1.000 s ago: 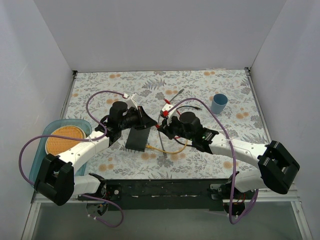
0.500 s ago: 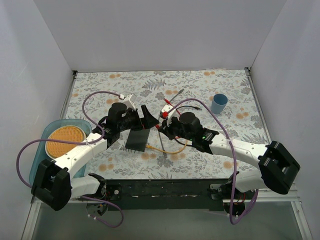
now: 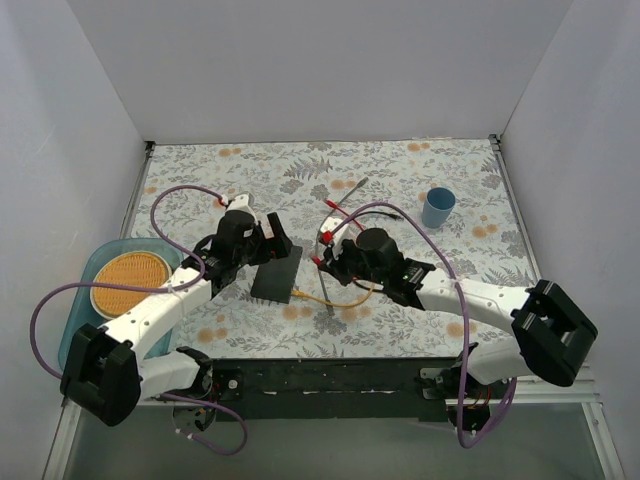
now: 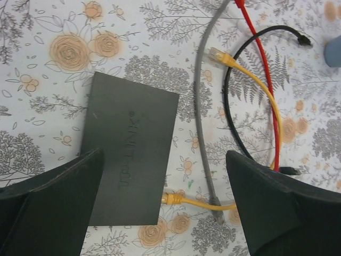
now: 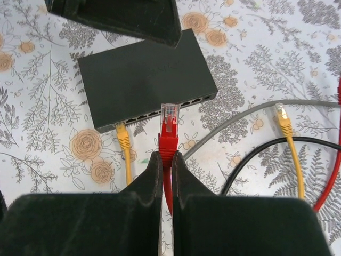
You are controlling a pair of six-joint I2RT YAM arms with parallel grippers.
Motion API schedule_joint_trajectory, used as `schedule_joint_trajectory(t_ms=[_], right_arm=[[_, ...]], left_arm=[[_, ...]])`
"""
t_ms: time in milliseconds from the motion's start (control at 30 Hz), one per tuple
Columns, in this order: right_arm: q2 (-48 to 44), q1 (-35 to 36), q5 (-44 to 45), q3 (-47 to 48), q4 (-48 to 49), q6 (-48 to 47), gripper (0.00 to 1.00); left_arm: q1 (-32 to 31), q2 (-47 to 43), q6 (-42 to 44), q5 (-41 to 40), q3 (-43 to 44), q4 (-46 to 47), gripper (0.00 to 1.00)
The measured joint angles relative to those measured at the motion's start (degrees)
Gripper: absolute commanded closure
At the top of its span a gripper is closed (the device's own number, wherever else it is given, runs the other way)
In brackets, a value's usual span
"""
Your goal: Insert the plug into the switch port
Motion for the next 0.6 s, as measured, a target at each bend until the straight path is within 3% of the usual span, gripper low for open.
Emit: schedule_joint_trajectory(t_ms=[600], right_arm=[[16.4,0.0,-6.1,7.1,-5.7,-1.5,0.99]], left_arm=[[1.7,4.4,0.9,-5.7,-5.4,1.8,0.02]])
